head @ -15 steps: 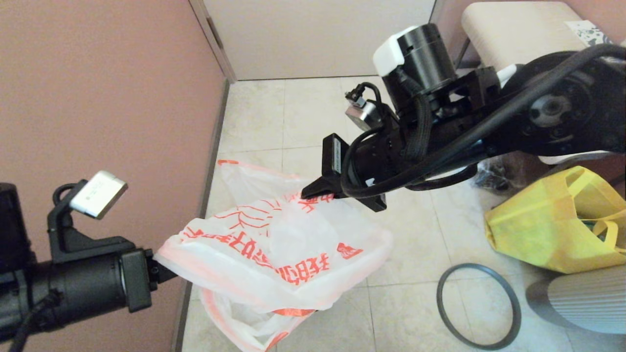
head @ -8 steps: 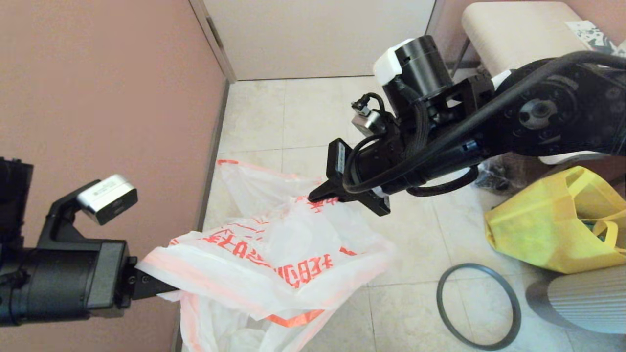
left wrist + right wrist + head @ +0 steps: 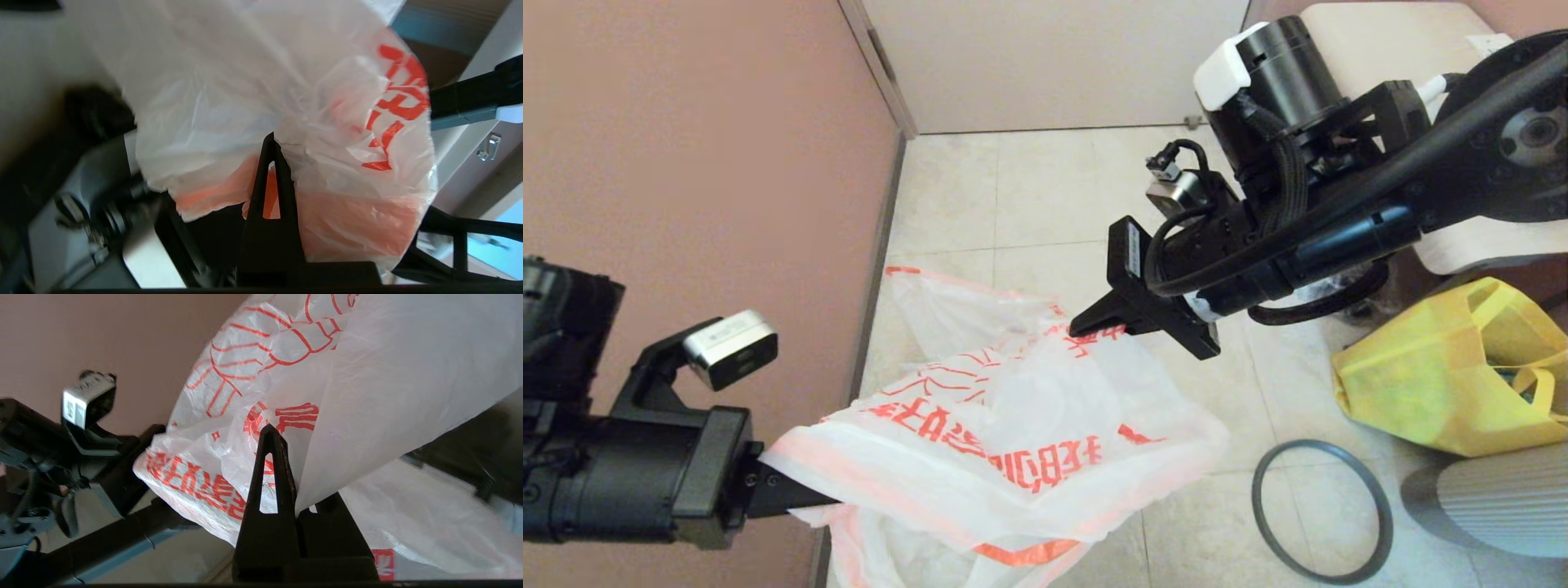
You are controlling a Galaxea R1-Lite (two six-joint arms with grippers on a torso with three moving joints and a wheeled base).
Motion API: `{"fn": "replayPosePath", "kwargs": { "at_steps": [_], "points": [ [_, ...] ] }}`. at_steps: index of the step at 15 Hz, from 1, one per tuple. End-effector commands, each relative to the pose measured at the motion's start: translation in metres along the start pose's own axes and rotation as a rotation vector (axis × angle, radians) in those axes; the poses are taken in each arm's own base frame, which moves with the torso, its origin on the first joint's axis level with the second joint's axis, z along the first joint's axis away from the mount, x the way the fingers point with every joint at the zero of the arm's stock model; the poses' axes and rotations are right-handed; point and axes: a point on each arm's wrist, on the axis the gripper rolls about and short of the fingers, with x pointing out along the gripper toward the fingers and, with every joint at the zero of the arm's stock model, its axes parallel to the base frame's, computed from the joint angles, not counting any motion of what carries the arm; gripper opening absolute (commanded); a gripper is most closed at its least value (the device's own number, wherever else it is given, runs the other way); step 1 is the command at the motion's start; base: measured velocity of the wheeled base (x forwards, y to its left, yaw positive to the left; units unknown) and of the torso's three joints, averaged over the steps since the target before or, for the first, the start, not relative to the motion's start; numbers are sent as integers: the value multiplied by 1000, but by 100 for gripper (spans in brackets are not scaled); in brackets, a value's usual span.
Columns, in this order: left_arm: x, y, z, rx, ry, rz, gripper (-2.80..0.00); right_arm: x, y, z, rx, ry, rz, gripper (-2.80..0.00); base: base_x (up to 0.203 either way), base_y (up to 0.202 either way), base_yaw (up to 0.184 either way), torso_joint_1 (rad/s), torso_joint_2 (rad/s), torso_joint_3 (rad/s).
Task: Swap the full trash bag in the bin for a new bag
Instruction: Put the new garbage bag on the trash can
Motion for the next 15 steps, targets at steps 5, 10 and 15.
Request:
{"fn": "replayPosePath", "kwargs": {
  "at_steps": [5, 10, 15],
  "points": [
    [1, -1, 2, -64, 58, 20, -280, -2, -3, -4, 58, 31, -36, -280, 0, 0, 0, 0, 0, 0],
    [12, 35, 12, -119, 70, 112, -280, 42, -31, 12, 99, 49, -97, -280, 0, 0, 0, 0, 0, 0],
    [-8, 76, 7, -138, -10, 187, -280, 92, -54, 25, -39, 40, -93, -280, 0, 0, 0, 0, 0, 0]
  ]
}}
